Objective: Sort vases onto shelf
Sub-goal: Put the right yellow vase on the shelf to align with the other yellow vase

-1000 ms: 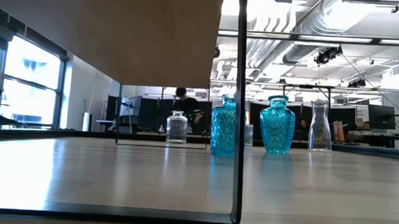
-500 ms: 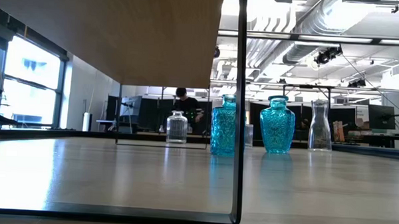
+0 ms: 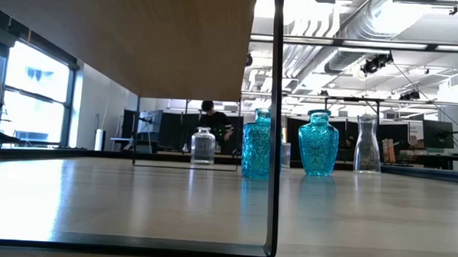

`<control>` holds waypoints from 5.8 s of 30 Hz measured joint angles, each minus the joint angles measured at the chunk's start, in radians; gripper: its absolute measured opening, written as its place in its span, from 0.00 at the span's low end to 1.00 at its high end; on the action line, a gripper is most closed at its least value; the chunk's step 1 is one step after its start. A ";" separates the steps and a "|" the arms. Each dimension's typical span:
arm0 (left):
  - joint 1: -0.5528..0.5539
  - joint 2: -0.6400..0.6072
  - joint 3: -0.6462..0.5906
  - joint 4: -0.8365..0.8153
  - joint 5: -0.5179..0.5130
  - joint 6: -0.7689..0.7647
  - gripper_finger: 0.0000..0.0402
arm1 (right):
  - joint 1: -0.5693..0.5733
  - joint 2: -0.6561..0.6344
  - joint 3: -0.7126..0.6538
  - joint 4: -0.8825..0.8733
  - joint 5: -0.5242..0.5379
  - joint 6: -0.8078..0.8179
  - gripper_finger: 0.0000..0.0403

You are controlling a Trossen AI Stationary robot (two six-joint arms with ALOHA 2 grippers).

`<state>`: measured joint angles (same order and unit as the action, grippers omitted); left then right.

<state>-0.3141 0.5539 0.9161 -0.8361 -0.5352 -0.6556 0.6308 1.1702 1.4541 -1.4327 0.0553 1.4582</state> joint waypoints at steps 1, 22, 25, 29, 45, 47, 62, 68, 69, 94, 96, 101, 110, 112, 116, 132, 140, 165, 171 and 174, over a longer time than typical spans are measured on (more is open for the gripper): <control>0.000 0.005 0.000 -0.004 -0.002 -0.018 0.01 | 0.000 -0.015 -0.039 0.035 -0.054 -0.005 0.00; 0.001 0.234 -0.001 0.035 -0.116 -0.233 0.01 | 0.351 0.100 -0.259 0.384 -0.168 0.189 0.00; 0.001 0.257 -0.001 0.032 -0.116 -0.233 0.01 | 0.405 0.144 -0.259 0.445 -0.168 0.302 0.00; 0.001 0.260 -0.001 0.032 -0.108 -0.201 0.01 | 0.441 0.200 -0.259 0.550 -0.178 0.403 0.00; 0.001 0.245 -0.001 0.034 -0.041 -0.118 0.01 | 0.469 0.243 -0.258 0.597 -0.191 0.506 0.22; 0.001 0.246 -0.001 0.032 -0.041 -0.118 0.01 | 0.480 0.243 -0.258 0.563 -0.191 0.531 0.28; 0.001 0.246 -0.001 0.032 -0.043 -0.118 0.01 | 0.505 0.322 -0.258 0.507 -0.141 0.534 0.36; 0.001 0.246 -0.001 0.032 -0.043 -0.100 0.01 | 0.508 0.322 -0.258 0.475 -0.141 0.560 0.36; 0.001 0.246 -0.001 0.032 -0.043 -0.100 0.01 | 0.509 0.322 -0.258 0.475 -0.140 0.565 0.36; 0.002 0.186 0.000 0.032 -0.025 -0.118 0.01 | 0.509 0.322 -0.258 0.449 -0.152 0.684 0.36; 0.002 0.181 0.000 0.032 -0.025 -0.118 0.01 | 0.509 0.322 -0.258 0.449 -0.142 0.685 0.36; 0.002 0.174 0.000 0.032 -0.025 -0.111 0.01 | 0.523 0.322 -0.258 0.447 -0.136 0.695 0.36; 0.002 0.171 0.000 0.032 -0.027 -0.101 0.01 | 0.550 0.322 -0.258 0.446 -0.137 0.736 0.36; 0.002 0.171 0.000 0.032 -0.028 -0.101 0.01 | 0.550 0.322 -0.258 0.446 -0.133 0.737 0.36; 0.002 0.171 0.000 0.032 -0.034 -0.100 0.01 | 0.550 0.330 -0.258 0.444 -0.115 0.737 0.36; 0.002 0.171 0.000 0.033 -0.034 -0.106 0.01 | 0.545 0.466 -0.253 0.542 -0.104 0.736 0.36; 0.002 0.171 0.000 0.034 -0.033 -0.120 0.01 | 0.545 0.474 -0.253 0.544 -0.132 0.716 0.23; 0.002 0.171 0.000 0.034 -0.033 -0.119 0.01 | 0.435 0.419 -0.264 0.457 -0.263 0.510 0.02; 0.002 0.171 0.000 0.034 -0.033 -0.126 0.01 | 0.378 0.380 -0.262 0.415 -0.273 0.420 0.02; 0.002 0.171 0.000 0.034 -0.033 -0.126 0.01 | 0.346 0.361 -0.261 0.401 -0.273 0.378 0.02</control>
<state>-0.3122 0.7254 0.9161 -0.8024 -0.5678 -0.7815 0.9765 1.5312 1.1931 -1.0314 -0.2173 1.8358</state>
